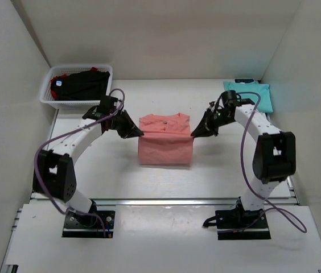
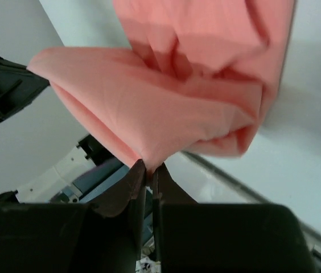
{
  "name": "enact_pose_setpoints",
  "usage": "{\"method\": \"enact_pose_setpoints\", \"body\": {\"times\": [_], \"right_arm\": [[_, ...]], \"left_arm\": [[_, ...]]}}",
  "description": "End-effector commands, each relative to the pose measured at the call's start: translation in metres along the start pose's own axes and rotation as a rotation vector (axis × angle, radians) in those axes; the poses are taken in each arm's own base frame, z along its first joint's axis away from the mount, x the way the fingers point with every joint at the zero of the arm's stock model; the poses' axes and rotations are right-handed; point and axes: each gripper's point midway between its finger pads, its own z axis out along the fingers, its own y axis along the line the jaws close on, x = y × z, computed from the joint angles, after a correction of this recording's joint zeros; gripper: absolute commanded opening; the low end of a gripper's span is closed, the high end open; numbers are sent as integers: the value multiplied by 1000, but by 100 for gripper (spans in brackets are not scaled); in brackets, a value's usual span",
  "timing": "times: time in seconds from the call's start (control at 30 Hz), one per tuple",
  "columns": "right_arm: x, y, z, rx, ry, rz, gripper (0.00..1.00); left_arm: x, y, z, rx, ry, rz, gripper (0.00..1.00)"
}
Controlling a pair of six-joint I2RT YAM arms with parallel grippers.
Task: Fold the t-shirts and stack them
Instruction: Fold the long partially folded tshirt into a neat square, then put the neatly folded tshirt into the corner of the board with the right arm
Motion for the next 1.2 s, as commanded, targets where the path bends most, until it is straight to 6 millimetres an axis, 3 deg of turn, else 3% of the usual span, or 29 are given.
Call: {"method": "enact_pose_setpoints", "body": {"times": [0.0, 0.07, 0.1, 0.13, 0.17, 0.2, 0.23, 0.27, 0.33, 0.37, 0.4, 0.43, 0.47, 0.53, 0.57, 0.6, 0.8, 0.9, 0.93, 1.07, 1.17], "right_arm": [[-60, 8, -8, -14, -102, -18, 0], [-103, 27, -9, -53, -164, -56, 0], [-122, 21, 0, -41, -179, -47, 0], [-144, 24, 6, -56, -195, -54, 6], [-165, 40, 1, -97, -242, -103, 14], [-181, 33, 9, -72, -269, -89, 20], [-198, 37, 11, -71, -298, -106, 30], [-214, 49, 5, -77, -357, -160, 40], [-231, 49, 9, -30, -393, -187, 47], [-237, 58, 2, -24, -424, -228, 50], [-241, 56, 0, -1, -431, -238, 51], [-236, 54, 4, 23, -420, -240, 52], [-235, 54, 5, 40, -415, -267, 54], [-225, 36, 14, 97, -380, -262, 58], [-218, 36, 16, 109, -366, -288, 59], [-213, 23, 21, 145, -350, -289, 60], [-165, -12, 44, 194, -278, -278, 72], [-149, -26, 52, 163, -278, -240, 79], [-137, -34, 64, 167, -246, -228, 80], [-121, -43, 83, 196, -211, -198, 83], [-109, -42, 101, 180, -187, -181, 85]], "left_arm": [[-67, -24, 0, 38, -161, 21, 0], [-92, -17, 23, -2, -172, -3, 0], [-113, -23, 19, 10, -213, -9, 4], [-124, -16, 35, 4, -211, -31, 13], [-146, -29, 32, 52, -266, -18, 14], [-162, -29, 38, 67, -288, -28, 22], [-177, -32, 40, 104, -323, -38, 43], [-191, -40, 40, 153, -363, -41, 46], [-206, -45, 35, 208, -403, -59, 47], [-211, -48, 30, 221, -415, -64, 48], [-210, -52, 26, 232, -423, -50, 55], [-206, -44, 29, 220, -413, -53, 57], [-202, -56, 23, 252, -417, -16, 56], [-181, -44, 31, 231, -383, -14, 54], [-170, -39, 33, 217, -369, -6, 50], [-162, -43, 34, 214, -365, 14, 49], [-107, -20, 59, 109, -293, 52, 47], [-88, -1, 78, 11, -263, 64, 45], [-81, 14, 86, -49, -239, 52, 45], [-56, 54, 113, -195, -111, -2, 44], [-45, 64, 124, -199, -62, -30, 36]]}}
